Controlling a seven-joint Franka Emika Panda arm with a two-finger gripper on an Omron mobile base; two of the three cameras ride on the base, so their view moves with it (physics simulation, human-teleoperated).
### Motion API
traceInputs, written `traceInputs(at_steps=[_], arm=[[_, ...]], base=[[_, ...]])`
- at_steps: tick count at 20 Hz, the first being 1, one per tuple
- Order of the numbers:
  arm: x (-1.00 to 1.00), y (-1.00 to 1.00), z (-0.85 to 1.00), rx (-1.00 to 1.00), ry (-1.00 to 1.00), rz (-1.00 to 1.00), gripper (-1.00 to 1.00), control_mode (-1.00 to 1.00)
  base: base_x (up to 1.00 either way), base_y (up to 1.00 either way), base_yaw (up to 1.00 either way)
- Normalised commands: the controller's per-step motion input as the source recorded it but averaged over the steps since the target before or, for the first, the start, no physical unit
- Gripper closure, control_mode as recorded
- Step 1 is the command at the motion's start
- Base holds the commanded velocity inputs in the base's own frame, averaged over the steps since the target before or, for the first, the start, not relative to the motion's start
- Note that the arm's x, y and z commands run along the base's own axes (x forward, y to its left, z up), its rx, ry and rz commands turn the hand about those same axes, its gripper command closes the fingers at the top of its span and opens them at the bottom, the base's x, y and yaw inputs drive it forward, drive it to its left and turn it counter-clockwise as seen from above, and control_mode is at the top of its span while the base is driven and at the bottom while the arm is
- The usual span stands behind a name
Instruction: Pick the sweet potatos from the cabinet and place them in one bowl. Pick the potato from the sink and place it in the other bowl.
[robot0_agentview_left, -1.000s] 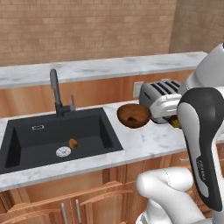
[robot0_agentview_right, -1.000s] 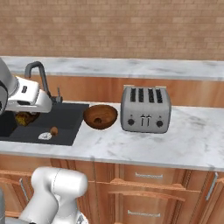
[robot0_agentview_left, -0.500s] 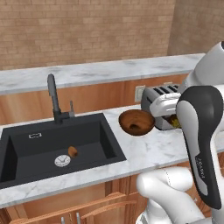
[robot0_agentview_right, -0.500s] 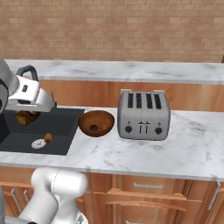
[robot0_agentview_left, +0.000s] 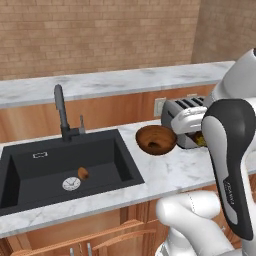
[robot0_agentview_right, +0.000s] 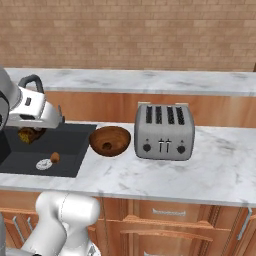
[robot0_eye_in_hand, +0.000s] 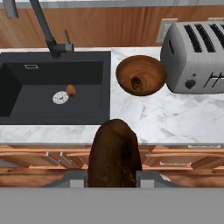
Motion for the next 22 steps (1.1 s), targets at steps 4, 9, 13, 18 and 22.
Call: traceInputs(at_steps=[4,9,13,18,22], arm=[[0.06,0.0,0.0,0.0,0.0,0.0,1.0,-1.0],[0.48,0.0,-0.01,0.0,0.0,0.0,1.0,-1.0],[0.68,0.0,-0.05,0.0,0.02,0.0,1.0,-1.0],[0.55,-0.24,-0.4,0.0,-0.12,0.0,1.0,-1.0],[0.26,-0.22,-0.24,-0.01,-0.1,0.0,1.0,-1.0]], base=[[0.0,0.0,0.0],[0.0,0.0,0.0],[0.0,0.0,0.0],[0.0,0.0,0.0],[0.0,0.0,0.0]])
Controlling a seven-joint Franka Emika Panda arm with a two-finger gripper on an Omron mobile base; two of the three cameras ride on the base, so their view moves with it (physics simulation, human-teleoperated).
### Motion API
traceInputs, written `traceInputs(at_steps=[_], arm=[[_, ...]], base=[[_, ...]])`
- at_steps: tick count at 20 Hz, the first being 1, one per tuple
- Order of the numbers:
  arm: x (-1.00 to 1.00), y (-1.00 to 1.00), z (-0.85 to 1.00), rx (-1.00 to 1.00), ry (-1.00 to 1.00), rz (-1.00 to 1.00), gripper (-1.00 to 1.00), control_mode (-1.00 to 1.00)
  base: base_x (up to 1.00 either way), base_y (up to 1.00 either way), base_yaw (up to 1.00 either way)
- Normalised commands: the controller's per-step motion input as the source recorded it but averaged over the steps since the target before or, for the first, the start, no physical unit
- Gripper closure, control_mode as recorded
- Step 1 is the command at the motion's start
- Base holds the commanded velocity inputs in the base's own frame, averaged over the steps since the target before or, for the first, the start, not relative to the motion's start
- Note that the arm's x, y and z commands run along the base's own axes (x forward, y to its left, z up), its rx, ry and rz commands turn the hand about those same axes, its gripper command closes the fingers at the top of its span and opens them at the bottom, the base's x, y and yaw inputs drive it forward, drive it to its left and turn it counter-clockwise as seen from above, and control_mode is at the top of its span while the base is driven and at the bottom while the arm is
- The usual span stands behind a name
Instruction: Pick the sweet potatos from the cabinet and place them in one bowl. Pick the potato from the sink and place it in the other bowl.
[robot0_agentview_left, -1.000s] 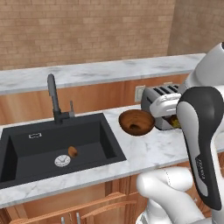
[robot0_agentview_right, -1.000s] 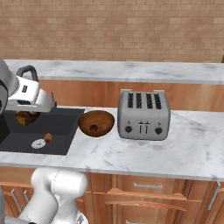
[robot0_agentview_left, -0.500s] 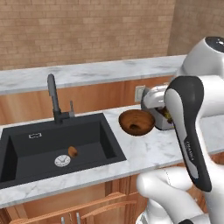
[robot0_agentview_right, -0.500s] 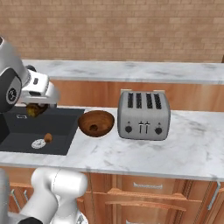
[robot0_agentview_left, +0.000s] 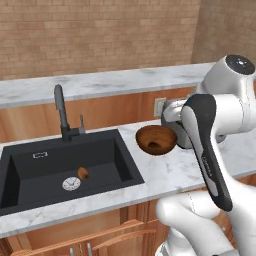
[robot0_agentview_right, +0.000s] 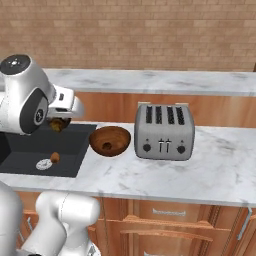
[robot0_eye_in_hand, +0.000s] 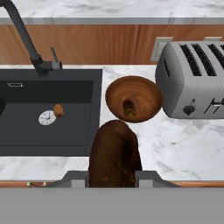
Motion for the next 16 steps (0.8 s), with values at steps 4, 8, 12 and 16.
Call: traceInputs(at_steps=[4,8,12,16], arm=[[0.24,0.0,-0.13,-0.01,-0.06,0.0,1.0,-1.0],[0.23,0.02,-0.03,-0.04,0.0,0.0,1.0,-1.0],[0.38,0.0,-0.08,-0.08,0.0,0.0,1.0,-1.0],[0.41,0.0,-0.15,-0.06,0.03,0.0,1.0,-1.0]], base=[[0.0,0.0,0.0],[0.0,0.0,0.0],[0.0,0.0,0.0],[0.0,0.0,0.0]])
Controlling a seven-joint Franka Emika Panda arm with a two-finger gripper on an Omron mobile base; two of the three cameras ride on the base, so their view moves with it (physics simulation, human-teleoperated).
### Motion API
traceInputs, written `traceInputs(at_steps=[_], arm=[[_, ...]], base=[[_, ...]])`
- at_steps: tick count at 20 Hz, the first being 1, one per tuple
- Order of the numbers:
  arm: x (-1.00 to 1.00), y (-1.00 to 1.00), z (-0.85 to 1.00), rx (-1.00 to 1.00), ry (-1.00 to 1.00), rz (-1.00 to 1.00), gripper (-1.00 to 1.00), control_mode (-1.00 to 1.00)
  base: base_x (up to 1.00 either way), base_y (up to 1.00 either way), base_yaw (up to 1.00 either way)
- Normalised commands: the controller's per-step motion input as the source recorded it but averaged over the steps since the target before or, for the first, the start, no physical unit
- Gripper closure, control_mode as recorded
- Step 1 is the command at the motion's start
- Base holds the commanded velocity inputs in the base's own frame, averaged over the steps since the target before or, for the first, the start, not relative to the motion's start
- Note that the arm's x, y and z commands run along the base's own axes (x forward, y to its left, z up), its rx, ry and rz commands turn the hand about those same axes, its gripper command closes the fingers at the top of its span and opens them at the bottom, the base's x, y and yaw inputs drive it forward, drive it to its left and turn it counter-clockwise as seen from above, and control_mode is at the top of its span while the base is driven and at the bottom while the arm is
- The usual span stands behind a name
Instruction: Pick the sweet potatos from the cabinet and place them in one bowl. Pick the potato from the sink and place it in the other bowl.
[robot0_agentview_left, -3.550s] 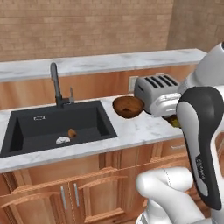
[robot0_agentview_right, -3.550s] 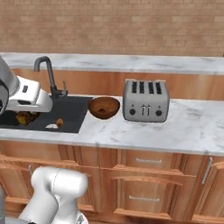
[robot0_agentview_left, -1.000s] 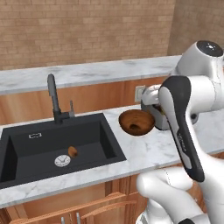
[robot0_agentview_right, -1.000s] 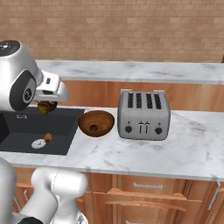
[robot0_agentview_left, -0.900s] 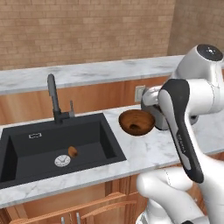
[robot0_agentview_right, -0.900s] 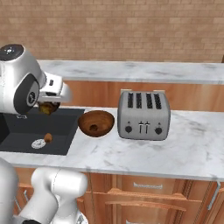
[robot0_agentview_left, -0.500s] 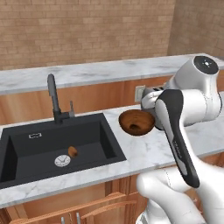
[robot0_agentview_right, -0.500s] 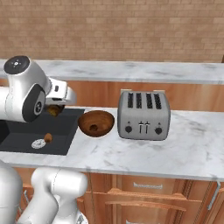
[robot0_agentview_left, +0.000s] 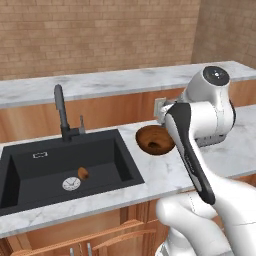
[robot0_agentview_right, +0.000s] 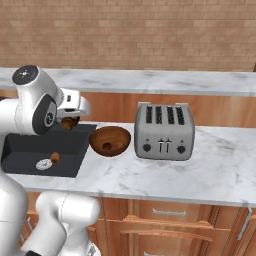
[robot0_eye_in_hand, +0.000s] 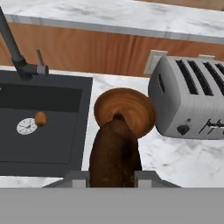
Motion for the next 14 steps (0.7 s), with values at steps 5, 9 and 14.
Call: traceInputs(at_steps=[5,9,14], arm=[[0.33,0.0,-0.15,0.0,0.05,0.0,1.0,-1.0],[0.37,0.0,-0.04,0.0,0.16,0.0,1.0,-1.0],[0.39,-0.01,-0.23,0.0,0.11,0.0,1.0,-1.0]], base=[[0.0,0.0,0.0],[0.0,0.0,0.0],[0.0,0.0,0.0]])
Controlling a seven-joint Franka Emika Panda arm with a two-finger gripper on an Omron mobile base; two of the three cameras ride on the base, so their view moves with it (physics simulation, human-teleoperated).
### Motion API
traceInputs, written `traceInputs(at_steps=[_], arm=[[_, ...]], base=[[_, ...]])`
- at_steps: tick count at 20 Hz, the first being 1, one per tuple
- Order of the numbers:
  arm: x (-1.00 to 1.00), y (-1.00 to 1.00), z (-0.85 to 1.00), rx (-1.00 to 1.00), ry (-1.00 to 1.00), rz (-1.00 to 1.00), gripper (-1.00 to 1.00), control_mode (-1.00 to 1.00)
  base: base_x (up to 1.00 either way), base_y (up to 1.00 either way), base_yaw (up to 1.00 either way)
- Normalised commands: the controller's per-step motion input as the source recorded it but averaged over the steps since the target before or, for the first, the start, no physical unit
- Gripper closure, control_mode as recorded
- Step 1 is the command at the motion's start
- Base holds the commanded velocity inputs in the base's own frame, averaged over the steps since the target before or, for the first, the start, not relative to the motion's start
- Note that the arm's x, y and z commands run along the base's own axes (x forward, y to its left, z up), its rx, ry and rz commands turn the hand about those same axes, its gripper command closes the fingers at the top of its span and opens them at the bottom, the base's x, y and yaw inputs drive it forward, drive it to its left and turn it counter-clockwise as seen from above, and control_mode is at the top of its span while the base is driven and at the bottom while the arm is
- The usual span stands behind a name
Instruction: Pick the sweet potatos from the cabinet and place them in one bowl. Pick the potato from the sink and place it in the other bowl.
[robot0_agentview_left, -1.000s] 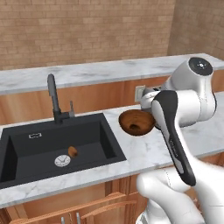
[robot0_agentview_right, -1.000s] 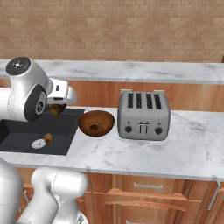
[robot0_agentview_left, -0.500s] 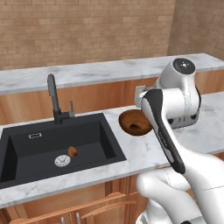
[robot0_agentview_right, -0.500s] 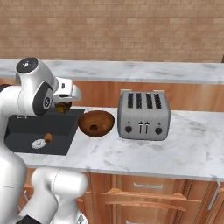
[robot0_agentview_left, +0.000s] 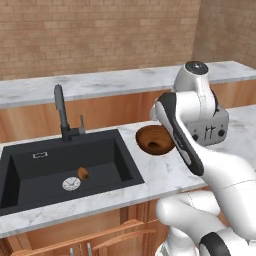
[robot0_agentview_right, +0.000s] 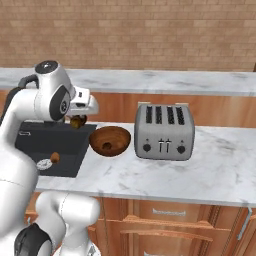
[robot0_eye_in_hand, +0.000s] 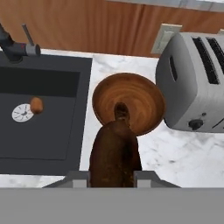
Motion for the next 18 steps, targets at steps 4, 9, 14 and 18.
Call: traceInputs(at_steps=[4,9,14,18], arm=[[0.32,0.0,-0.45,0.0,0.0,0.0,1.0,-1.0],[0.33,-0.03,-0.44,0.0,0.0,0.0,1.0,-1.0],[0.34,-0.07,-0.4,0.0,0.0,0.0,1.0,-1.0],[0.43,-0.09,-0.16,0.0,0.0,0.0,1.0,-1.0]], base=[[0.0,0.0,0.0],[0.0,0.0,0.0],[0.0,0.0,0.0],[0.0,0.0,0.0]])
